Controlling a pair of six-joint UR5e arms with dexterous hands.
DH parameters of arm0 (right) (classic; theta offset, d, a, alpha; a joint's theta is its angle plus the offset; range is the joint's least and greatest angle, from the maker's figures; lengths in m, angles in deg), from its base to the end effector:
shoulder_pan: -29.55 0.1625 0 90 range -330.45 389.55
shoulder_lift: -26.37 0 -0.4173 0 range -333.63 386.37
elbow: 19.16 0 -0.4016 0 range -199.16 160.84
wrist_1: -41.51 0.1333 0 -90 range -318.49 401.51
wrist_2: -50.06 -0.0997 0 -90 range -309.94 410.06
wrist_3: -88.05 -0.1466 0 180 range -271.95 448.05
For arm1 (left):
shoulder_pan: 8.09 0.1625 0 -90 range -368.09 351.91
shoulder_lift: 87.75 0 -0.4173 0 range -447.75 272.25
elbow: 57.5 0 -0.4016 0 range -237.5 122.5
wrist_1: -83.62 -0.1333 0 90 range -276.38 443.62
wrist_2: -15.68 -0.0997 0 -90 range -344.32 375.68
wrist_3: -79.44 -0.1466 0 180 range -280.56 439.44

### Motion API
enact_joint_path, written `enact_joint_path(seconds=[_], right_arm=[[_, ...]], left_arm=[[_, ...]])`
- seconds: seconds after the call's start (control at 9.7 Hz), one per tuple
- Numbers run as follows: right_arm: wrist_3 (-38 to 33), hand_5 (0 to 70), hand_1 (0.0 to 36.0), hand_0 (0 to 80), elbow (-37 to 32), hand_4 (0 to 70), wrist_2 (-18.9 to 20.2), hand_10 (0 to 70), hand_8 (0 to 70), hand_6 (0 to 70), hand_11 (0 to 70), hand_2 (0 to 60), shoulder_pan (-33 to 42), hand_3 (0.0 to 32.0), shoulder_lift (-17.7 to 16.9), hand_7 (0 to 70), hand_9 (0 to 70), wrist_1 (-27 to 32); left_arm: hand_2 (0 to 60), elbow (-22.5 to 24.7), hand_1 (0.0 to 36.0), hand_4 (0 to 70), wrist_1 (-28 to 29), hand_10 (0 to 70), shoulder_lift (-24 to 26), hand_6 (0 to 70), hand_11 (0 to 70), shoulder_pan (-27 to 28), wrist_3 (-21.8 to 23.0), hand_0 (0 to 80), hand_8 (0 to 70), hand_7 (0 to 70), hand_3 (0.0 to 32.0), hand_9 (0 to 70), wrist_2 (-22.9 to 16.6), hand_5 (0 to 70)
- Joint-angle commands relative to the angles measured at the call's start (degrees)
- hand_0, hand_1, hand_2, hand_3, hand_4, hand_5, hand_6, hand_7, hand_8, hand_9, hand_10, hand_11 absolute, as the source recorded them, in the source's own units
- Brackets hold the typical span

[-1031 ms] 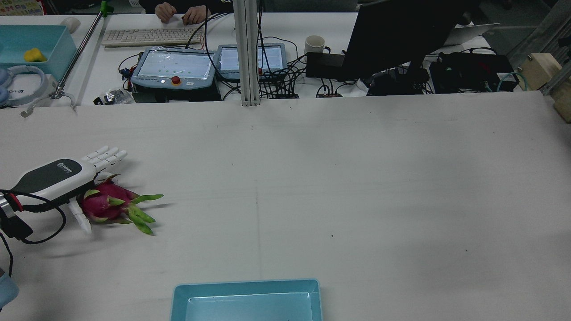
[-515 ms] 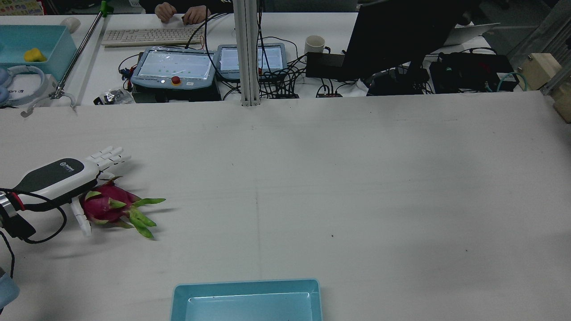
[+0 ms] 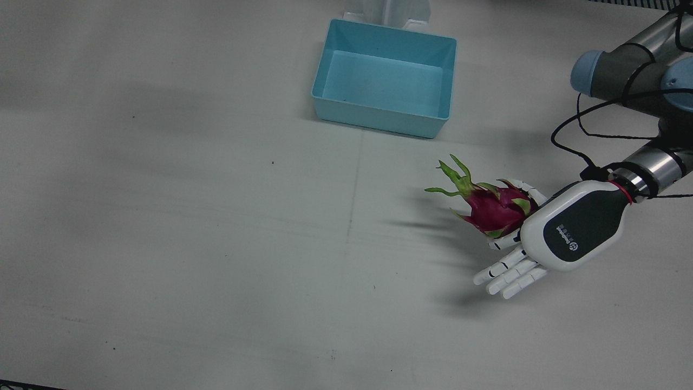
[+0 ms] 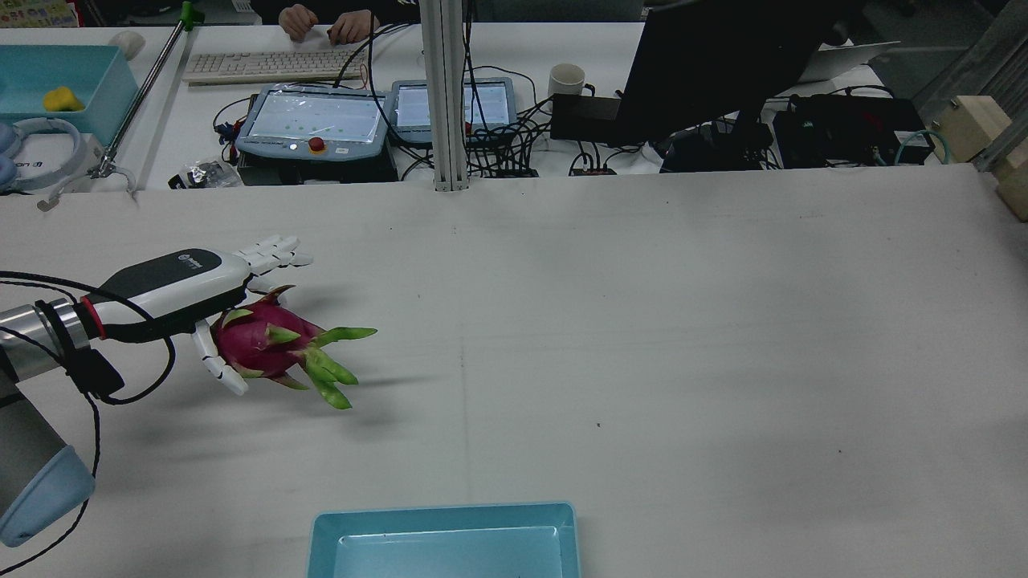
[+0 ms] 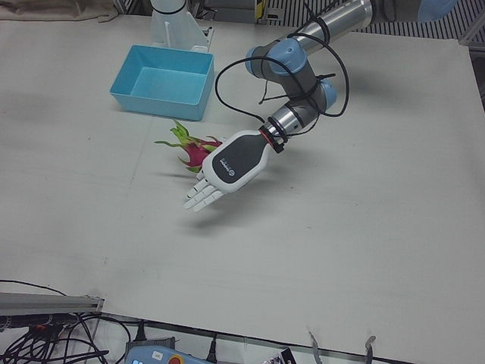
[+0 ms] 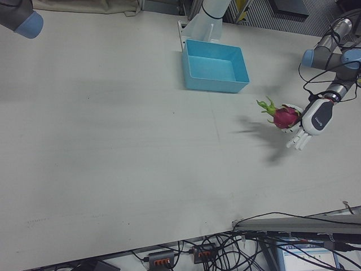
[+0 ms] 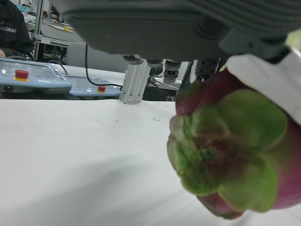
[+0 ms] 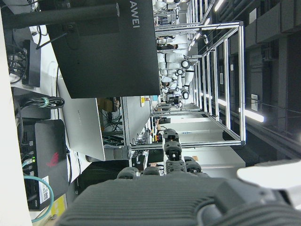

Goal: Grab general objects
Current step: 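Lift the dragon fruit and carry it over the light-blue tray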

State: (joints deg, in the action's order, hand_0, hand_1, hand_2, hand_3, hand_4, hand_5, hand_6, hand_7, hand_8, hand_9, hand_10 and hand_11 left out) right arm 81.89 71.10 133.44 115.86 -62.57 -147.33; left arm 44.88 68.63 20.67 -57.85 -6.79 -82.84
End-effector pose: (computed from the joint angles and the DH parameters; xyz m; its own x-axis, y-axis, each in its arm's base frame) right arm 0.1151 -0.5491 0.6884 -0.9938 -0.0639 -0.0914 0.0988 -0.1245 -0.9873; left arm 0.3305 -0.5633 0.4092 -0.2192 0.1584 -0.9627 0.6498 0.7597 -0.0230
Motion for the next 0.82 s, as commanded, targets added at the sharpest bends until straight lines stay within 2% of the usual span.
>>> enact_joint_path(seconds=[0.0,0.1,0.41,0.62,0.72], right_arm=[[0.00,0.0,0.0,0.0,0.00,0.0,-0.06,0.0,0.0,0.0,0.0,0.0,0.00,0.0,0.00,0.0,0.0,0.05],[0.00,0.0,0.0,0.0,0.00,0.0,0.02,0.0,0.0,0.0,0.0,0.0,0.00,0.0,0.00,0.0,0.0,0.05],[0.00,0.0,0.0,0.0,-0.08,0.0,-0.06,0.0,0.0,0.0,0.0,0.0,0.00,0.0,0.00,0.0,0.0,0.05],[-0.08,0.0,0.0,0.0,-0.08,0.0,-0.06,0.0,0.0,0.0,0.0,0.0,0.00,0.0,0.00,0.0,0.0,0.05],[-0.08,0.0,0.0,0.0,-0.08,0.0,0.02,0.0,0.0,0.0,0.0,0.0,0.00,0.0,0.00,0.0,0.0,0.05]], left_arm=[[60.0,3.88,33.7,70.0,-10.39,0.8,9.76,4.7,2.1,2.11,8.34,46.9,0.0,18.1,0.0,2.2,-10.07,63.0],[60.0,3.97,33.2,70.0,-14.76,0.7,12.93,4.3,2.0,3.60,8.45,47.7,0.0,18.6,0.0,2.3,-11.50,61.3],[60.0,8.35,33.6,70.0,-24.88,0.1,18.57,4.8,1.2,15.01,7.92,49.3,0.0,21.8,0.0,2.9,-10.37,60.0],[60.0,8.36,34.2,70.0,-27.88,0.0,21.39,6.3,0.9,20.46,7.92,50.4,0.2,23.8,0.0,3.3,-9.58,61.8],[60.0,8.10,32.9,70.0,-27.98,0.0,21.92,6.2,0.4,22.49,7.92,51.0,0.2,23.6,0.0,3.3,-9.40,61.4]])
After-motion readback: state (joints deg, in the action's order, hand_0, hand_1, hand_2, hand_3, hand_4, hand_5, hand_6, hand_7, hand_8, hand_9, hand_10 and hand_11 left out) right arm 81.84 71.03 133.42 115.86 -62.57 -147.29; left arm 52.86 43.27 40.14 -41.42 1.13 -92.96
